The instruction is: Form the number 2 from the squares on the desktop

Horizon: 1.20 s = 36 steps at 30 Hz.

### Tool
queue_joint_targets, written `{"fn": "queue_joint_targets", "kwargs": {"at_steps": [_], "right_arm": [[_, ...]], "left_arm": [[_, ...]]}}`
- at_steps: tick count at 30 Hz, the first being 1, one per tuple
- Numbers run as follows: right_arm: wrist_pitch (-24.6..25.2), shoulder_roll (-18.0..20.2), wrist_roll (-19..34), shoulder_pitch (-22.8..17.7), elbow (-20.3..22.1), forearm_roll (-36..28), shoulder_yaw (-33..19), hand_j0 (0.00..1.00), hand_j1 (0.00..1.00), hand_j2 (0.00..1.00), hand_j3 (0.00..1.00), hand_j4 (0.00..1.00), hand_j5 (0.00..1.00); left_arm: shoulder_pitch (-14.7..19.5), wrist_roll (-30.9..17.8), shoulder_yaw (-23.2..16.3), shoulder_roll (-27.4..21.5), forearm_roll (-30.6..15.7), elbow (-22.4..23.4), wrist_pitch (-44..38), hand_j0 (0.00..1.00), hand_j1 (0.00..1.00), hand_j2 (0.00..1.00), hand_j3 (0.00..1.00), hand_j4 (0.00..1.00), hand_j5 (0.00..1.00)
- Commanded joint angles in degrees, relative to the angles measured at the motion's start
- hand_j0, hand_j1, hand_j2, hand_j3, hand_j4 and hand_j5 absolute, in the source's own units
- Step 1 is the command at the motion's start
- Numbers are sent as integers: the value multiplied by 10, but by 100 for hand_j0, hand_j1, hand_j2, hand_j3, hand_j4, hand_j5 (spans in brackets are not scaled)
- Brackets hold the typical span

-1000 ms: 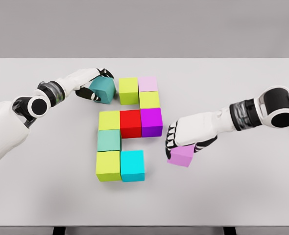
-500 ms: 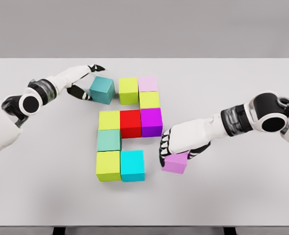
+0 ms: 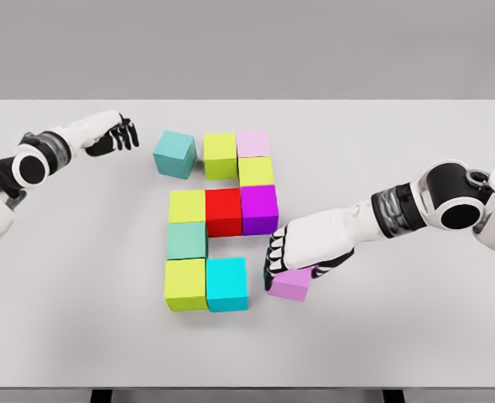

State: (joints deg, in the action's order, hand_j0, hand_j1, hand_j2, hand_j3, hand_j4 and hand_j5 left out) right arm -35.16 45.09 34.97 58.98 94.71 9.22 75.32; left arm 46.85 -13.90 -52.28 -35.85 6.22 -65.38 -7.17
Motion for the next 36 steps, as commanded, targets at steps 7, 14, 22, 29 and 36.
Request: {"fn": "queue_joint_targets", "kwargs": {"at_steps": [7,14,22,29,36], "right_arm": [[2,5,0,0,-3,-3,1,100,100,100,100,100,100],[2,18,0,4,-2,-3,-2,100,100,100,100,100,100],[2,25,0,9,-28,-6,-26,100,100,100,100,100,100],[2,25,0,5,-65,-5,-29,100,100,100,100,100,100],[2,24,0,4,-47,-4,-28,100,100,100,100,100,100]], "left_arm": [[1,-1,-23,24,6,6,0,21,21,21,21,21,21],[1,1,-24,24,7,18,0,21,21,21,21,21,21],[2,-1,-31,32,6,15,0,21,21,21,21,21,21],[1,-1,-31,32,4,0,1,21,21,21,21,21,21],[0,-1,-31,32,2,-2,1,21,21,21,21,21,21]]}}
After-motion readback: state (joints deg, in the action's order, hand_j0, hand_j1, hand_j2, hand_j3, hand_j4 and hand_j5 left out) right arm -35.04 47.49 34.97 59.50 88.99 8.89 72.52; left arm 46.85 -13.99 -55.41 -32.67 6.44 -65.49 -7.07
